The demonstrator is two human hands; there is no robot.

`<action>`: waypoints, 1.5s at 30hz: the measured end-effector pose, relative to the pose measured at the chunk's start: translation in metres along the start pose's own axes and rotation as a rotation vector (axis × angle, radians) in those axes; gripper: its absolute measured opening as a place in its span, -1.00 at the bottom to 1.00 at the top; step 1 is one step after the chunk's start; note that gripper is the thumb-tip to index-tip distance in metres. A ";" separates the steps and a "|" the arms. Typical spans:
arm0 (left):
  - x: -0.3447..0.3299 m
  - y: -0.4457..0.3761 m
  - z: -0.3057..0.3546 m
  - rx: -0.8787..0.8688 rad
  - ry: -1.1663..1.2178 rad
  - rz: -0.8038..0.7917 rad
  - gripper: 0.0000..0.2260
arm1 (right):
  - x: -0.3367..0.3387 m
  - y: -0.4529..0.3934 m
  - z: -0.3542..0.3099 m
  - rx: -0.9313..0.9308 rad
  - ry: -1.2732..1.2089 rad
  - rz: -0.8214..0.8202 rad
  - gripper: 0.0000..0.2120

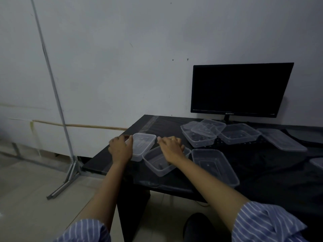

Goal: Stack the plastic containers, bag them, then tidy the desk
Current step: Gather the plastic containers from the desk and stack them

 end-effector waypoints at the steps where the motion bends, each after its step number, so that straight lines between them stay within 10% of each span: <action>1: -0.003 0.001 0.011 -0.077 0.010 -0.012 -0.66 | 0.007 -0.001 0.004 -0.004 -0.004 0.032 -0.52; 10: -0.053 0.025 0.056 -0.264 -0.302 -0.353 -0.58 | 0.076 -0.007 0.059 -0.108 0.013 0.326 -0.51; 20: -0.058 0.034 0.066 -0.326 -0.364 -0.338 -0.56 | 0.140 -0.021 0.146 -0.432 0.060 0.422 -0.56; 34: -0.040 0.013 0.073 -0.076 0.468 -0.272 -0.73 | 0.144 -0.051 0.177 -0.471 0.154 0.323 -0.52; 45: -0.062 0.039 0.086 0.398 0.884 -0.376 -0.67 | 0.176 -0.037 0.145 -0.243 -0.332 0.661 -0.76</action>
Point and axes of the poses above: each hand's wrist, its own y-axis away from the middle knuckle, its own x-axis out of the back of the hand, z = x × y, the point moved 6 cm from there along -y, towards the middle knuckle, and after that the axes turned 6 degrees about z, right-handed, at the moved point
